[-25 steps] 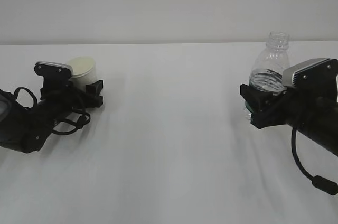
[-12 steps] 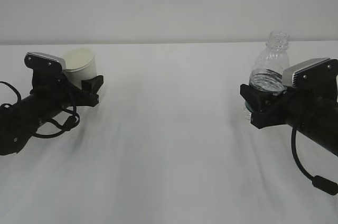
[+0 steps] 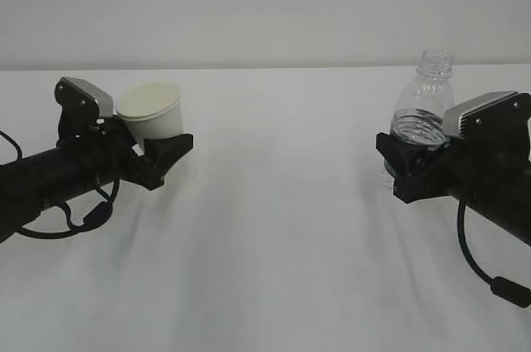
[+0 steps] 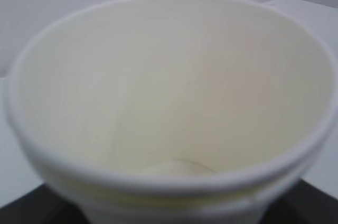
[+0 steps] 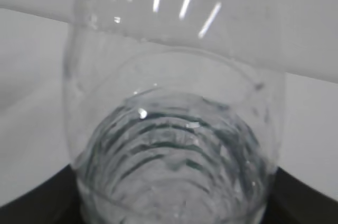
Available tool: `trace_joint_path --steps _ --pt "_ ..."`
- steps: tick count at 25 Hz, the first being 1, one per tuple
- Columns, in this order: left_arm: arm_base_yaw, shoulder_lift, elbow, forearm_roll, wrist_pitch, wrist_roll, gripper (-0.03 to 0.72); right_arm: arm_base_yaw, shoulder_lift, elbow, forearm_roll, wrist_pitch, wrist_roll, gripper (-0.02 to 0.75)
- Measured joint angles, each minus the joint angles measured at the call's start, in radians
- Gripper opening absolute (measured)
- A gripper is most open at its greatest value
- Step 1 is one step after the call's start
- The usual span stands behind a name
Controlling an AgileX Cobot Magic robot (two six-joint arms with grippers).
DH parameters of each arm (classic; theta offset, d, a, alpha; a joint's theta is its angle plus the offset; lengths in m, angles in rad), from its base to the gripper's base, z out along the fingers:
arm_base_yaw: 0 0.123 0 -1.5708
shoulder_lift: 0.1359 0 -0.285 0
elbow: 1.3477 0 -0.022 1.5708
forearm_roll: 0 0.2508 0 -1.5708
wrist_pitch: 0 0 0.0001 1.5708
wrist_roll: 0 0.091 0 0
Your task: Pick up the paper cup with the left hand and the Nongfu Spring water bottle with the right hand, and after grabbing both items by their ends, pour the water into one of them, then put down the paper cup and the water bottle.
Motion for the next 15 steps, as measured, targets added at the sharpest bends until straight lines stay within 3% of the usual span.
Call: trace_joint_path --steps 8,15 --pt "-0.026 -0.007 0.0 0.286 -0.016 -0.114 0.492 0.0 0.0 0.0 -0.074 0.0 0.0 0.473" --pt "-0.146 -0.007 0.0 0.324 -0.016 -0.131 0.486 0.0 -0.009 0.0 -0.135 0.028 0.0 0.473"
